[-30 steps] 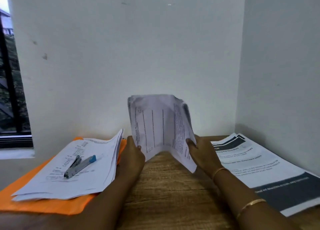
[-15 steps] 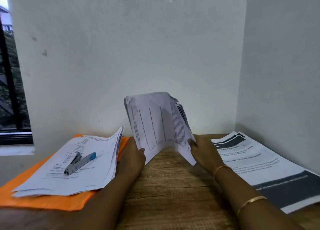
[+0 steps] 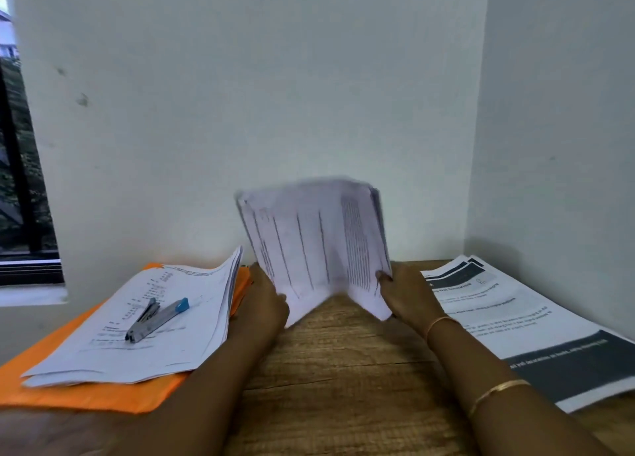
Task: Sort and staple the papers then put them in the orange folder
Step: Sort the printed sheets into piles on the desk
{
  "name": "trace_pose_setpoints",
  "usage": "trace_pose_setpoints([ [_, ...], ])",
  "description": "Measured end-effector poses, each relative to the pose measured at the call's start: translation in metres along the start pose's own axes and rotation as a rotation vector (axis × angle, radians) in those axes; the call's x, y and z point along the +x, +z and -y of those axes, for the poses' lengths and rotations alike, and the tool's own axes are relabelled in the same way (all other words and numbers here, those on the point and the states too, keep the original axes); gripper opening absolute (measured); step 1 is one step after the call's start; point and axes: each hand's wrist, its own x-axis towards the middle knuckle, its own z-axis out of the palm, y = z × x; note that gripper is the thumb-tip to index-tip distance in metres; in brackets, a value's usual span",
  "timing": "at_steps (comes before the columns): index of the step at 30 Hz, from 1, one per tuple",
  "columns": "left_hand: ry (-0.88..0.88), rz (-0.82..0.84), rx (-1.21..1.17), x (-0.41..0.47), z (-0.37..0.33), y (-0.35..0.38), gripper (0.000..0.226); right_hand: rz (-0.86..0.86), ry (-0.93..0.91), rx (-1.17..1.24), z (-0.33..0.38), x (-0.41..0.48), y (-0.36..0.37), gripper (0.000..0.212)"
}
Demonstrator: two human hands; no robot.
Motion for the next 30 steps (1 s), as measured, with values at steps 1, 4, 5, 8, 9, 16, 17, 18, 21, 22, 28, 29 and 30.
trace_pose_setpoints([
  [1, -0.018, 0.025, 0.042, -0.001, 0.002, 0.000, 0.055, 0.070, 0.049, -0.022, -0.002, 0.000, -0.001, 0.030],
  [4, -0.017, 0.028, -0.016, -0.001, 0.007, 0.002, 0.063, 0.100, 0.107, 0.074, -0.003, 0.003, -0.006, 0.025],
  [5, -0.010, 0.016, -0.043, -0.002, 0.007, 0.002, 0.060, 0.104, 0.132, 0.156, -0.002, 0.003, -0.009, 0.021],
  [8, -0.153, -0.060, -0.243, 0.002, -0.002, -0.004, 0.054, 0.149, 0.292, 0.455, 0.002, 0.004, -0.022, 0.013],
  [9, -0.242, -0.096, -0.355, 0.005, -0.004, -0.007, 0.056, 0.170, 0.344, 0.550, 0.001, 0.005, -0.027, 0.014],
  [16, -0.634, 0.153, -1.009, 0.006, -0.008, -0.004, 0.064, 0.256, 0.426, 0.803, 0.022, -0.003, -0.044, 0.010],
  [17, -0.673, 0.291, -1.031, 0.000, -0.014, -0.001, 0.062, 0.240, 0.430, 0.780, 0.026, -0.005, -0.042, 0.010],
  [18, -0.699, 0.407, -1.063, -0.006, -0.021, 0.002, 0.060, 0.220, 0.435, 0.748, 0.030, -0.009, -0.040, 0.011],
  [21, -0.670, 0.519, -1.123, -0.018, -0.040, 0.010, 0.043, 0.213, 0.473, 0.712, 0.041, -0.021, -0.025, 0.015],
  [22, -0.634, 0.515, -1.103, -0.020, -0.043, 0.013, 0.037, 0.225, 0.477, 0.700, 0.044, -0.024, -0.020, 0.015],
  [28, -0.530, 0.356, -0.752, -0.022, -0.040, 0.013, 0.042, 0.608, 0.412, 0.428, 0.043, -0.030, -0.023, 0.074],
  [29, -0.539, 0.293, -0.600, -0.019, -0.034, 0.014, 0.040, 0.631, 0.415, 0.350, 0.039, -0.029, -0.027, 0.082],
  [30, -0.530, 0.228, -0.437, -0.016, -0.029, 0.014, 0.040, 0.587, 0.408, 0.264, 0.031, -0.027, -0.029, 0.083],
])
